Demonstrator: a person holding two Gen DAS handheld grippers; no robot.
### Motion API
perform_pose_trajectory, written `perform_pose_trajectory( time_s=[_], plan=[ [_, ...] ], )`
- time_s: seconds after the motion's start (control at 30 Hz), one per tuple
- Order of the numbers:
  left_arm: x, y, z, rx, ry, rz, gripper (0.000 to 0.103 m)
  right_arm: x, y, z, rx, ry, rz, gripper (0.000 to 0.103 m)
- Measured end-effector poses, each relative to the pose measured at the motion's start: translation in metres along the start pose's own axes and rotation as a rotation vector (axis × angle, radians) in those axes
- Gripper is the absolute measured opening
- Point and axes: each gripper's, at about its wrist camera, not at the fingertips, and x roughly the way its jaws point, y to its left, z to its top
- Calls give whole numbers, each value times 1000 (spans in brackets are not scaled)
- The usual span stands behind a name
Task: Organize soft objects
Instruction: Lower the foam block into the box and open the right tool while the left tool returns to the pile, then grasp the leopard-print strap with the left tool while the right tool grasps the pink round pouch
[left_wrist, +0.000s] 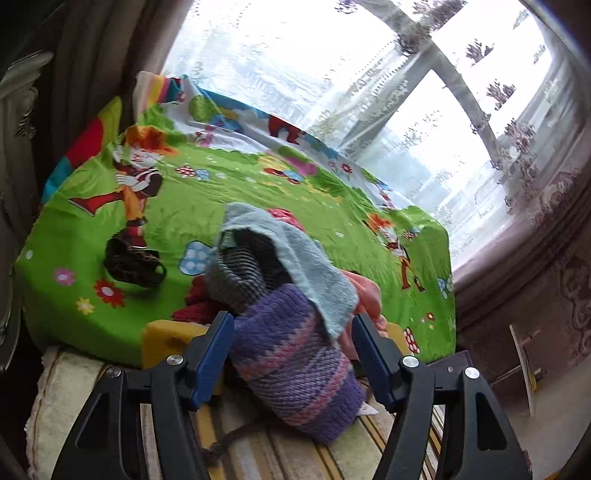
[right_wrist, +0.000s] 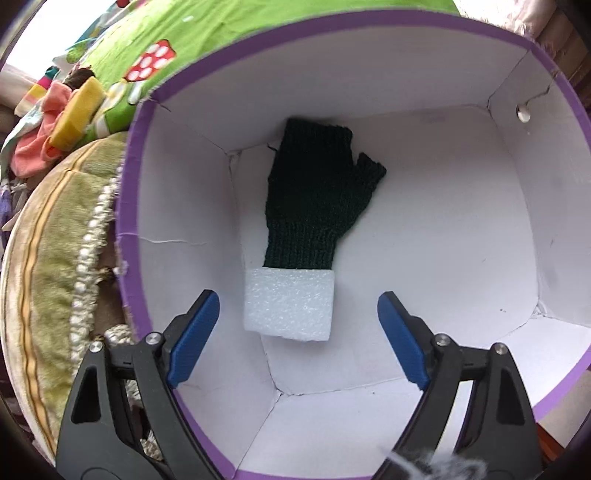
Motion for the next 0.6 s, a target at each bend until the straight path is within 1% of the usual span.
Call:
perform_pose_trajectory(
  time_s=[0.07,0.17,0.2,0.23,0.27,0.3,0.37,0.47,0.6],
  plan=[
    [-3,20,5,-69,-5,30,67,-7,3,1,-12,-15,-6,90],
    [-6,54,12,-201,5,48,66,-21,4,4,-32,-44,-27,89],
    [-4,65,15,-249,13,52,64,-26,6,6,-42,-58,-37,89],
    [-2,76,18,-297,25,56,60,-31,8,8,-54,-72,-49,90],
    [1,85,20,-337,37,54,58,-36,12,12,-67,-86,-64,90],
    [4,93,23,-366,47,51,57,-42,20,22,-80,-100,-80,90],
    [12,108,25,-420,71,81,54,-53,29,31,-104,-136,-100,90],
    [25,124,31,-481,106,101,50,-65,49,54,-135,-193,-87,90],
    [35,131,44,-452,100,189,50,-84,84,87,-219,-262,-49,90]
  ],
)
